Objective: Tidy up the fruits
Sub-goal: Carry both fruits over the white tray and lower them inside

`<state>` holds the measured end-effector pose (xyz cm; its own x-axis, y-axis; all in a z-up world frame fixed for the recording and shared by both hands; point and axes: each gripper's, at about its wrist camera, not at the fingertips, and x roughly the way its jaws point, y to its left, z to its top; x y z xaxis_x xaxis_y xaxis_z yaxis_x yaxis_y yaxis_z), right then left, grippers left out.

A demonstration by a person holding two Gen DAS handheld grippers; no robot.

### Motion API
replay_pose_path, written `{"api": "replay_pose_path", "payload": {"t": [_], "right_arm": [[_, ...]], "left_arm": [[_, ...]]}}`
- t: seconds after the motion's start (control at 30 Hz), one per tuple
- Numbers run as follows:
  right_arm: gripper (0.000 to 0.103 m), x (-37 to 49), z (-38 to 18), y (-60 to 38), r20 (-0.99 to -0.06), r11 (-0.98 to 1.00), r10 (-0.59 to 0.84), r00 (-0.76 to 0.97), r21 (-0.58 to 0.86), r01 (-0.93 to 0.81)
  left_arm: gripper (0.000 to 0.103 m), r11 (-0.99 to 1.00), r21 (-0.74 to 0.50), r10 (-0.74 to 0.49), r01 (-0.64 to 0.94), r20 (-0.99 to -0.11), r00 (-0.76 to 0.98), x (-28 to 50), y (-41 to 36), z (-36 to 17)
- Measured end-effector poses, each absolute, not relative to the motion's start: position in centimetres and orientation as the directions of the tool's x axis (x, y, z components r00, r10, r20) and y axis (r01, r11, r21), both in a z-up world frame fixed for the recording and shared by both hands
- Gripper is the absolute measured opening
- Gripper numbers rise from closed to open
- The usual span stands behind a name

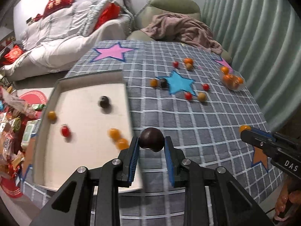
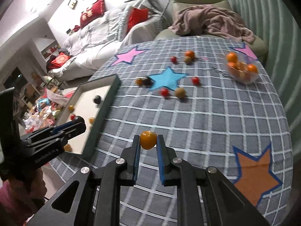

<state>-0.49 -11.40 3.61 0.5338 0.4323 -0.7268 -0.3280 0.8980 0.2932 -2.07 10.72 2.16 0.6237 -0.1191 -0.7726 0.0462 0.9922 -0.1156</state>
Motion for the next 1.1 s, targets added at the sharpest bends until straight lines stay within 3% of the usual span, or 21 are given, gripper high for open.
{"api": "replay_pose_path", "payload": {"t": [0.5, 1.1], "right_arm": [[0.019, 3.6, 3.0, 2.9, -0.775, 0.804, 0.511, 0.372, 0.277, -0.527], [0.019, 7.4, -3.0, 13.9, -0.887, 0.755, 0.384, 0.256, 0.142, -0.64]], "left_arm": [[0.028, 0.987, -0.059, 0.038, -0.152, -0.824, 0.565, -1.0, 21.7, -1.7], [0.029, 0.981, -0.023, 0.069, -0.193, -0.889, 0.453, 0.4, 24.2, -5.5]]}}
